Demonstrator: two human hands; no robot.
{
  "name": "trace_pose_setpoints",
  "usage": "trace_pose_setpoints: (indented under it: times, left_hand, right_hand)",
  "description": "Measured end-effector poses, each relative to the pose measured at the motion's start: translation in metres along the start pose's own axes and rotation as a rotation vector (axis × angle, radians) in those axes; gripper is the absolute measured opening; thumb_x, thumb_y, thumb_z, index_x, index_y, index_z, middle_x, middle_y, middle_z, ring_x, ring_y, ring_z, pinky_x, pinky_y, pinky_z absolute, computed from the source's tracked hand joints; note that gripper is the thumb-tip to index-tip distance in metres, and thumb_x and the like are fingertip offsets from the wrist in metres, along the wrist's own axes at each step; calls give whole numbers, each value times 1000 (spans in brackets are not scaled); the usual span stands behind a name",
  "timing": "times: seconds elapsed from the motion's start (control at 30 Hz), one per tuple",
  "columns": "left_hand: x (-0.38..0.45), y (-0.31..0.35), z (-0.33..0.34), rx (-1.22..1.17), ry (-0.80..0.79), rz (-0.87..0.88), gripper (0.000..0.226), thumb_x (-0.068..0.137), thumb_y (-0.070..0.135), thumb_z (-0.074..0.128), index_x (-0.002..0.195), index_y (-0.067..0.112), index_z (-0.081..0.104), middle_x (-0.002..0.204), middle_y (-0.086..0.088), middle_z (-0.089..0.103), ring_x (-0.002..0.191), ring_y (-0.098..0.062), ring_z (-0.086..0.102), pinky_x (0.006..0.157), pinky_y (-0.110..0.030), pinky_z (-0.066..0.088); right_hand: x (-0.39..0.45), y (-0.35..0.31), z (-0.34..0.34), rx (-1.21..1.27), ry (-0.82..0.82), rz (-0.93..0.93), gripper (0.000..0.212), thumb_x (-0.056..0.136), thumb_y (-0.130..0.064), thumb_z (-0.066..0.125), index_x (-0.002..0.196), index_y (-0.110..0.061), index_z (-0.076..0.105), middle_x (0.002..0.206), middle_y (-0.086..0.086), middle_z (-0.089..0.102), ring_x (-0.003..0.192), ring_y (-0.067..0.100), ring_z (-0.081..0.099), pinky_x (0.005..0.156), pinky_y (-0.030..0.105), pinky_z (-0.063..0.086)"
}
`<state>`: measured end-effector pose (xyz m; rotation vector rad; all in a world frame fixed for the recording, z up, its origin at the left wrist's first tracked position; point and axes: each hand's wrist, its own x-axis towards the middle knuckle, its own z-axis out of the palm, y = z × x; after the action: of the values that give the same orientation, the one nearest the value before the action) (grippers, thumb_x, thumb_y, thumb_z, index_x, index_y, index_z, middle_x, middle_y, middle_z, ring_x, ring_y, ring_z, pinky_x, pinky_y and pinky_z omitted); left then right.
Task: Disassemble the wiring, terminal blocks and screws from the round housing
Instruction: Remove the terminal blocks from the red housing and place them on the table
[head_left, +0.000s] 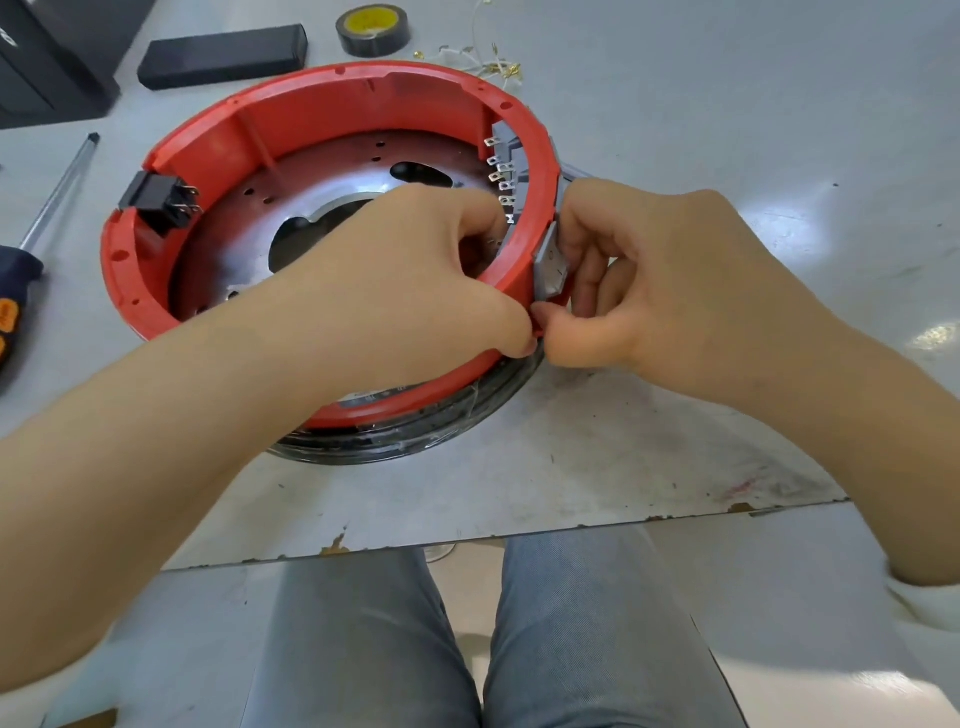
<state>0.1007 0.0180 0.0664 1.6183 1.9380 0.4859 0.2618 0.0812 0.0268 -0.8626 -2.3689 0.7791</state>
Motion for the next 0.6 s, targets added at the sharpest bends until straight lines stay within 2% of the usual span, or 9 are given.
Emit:
trace_pose_setpoints:
  times: [0.2,0.4,0.5,0.6]
  left_hand:
    - [0,1,-1,-42,-22,4,25,58,30,73,81,26,63,57,17,59,47,1,50,56,-26,37]
    - [0,2,-1,-55,-22,-1,28,55,29,71,81,21,64,53,12,56,43,-1,47,48,-21,40]
    - [0,1,0,-63,-27,0,28,53,30,71,79,22,64,53,12,56,43,0,47,45,-16,38]
    - [0,-1,1,-47,-4,17,27,53,32,71,77,21,64,55,9,55,45,-2,46,45,-15,37]
  right_hand:
    - [-1,1,7,84,65,30,29,63,-27,70,76,-12,48,61,-1,58,49,7,50,50,22,41]
    - [-1,4,7,13,71,14,33,63,-38,66,72,-24,37,58,-5,45,50,11,39,50,27,35]
    - [0,2,4,-9,81,-21,31,63,-33,68,71,-20,40,55,-4,40,50,12,38,49,30,36]
    - [1,-1,1,-90,77,-46,24,64,-33,67,74,-16,52,53,-7,50,51,15,50,51,31,45]
